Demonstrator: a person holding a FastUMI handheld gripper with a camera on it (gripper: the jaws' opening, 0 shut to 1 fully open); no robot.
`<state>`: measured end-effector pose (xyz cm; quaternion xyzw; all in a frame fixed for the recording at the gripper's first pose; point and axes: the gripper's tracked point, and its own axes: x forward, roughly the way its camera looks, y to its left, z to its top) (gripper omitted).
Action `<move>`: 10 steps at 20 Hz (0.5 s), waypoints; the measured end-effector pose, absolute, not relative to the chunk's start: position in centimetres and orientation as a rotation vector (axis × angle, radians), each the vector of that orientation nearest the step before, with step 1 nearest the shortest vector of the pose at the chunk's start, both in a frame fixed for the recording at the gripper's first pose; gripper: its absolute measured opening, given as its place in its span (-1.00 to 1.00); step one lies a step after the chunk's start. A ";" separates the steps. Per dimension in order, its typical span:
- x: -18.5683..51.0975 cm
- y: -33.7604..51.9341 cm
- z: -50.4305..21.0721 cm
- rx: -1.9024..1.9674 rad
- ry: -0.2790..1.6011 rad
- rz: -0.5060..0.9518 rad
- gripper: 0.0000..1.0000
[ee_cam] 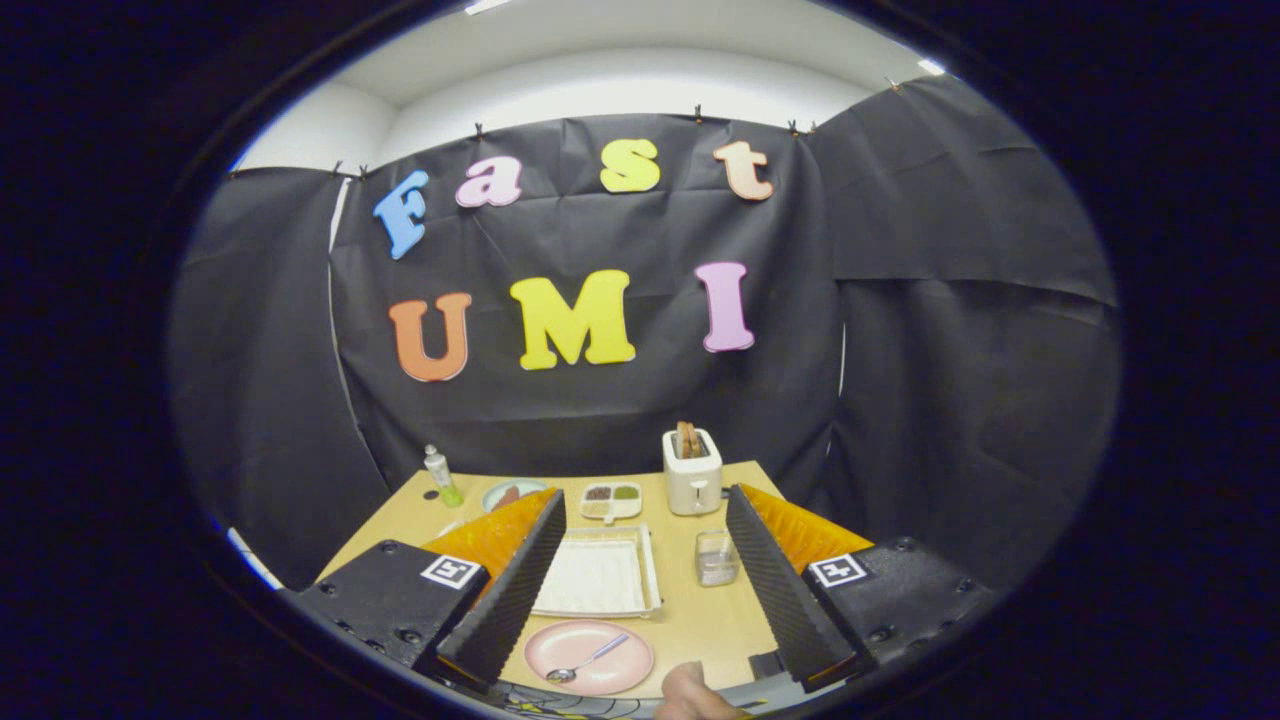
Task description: Take the plate from the dish rack, then take the spoon from the basket and place it into the plate.
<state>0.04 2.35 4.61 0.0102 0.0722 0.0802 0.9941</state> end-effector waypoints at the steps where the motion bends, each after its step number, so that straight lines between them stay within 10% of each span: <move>1: -0.1 2.1 5.4 0.015 0.134 0.159 1.00; 10: -1.8 2.8 8.2 -0.049 0.078 0.203 1.00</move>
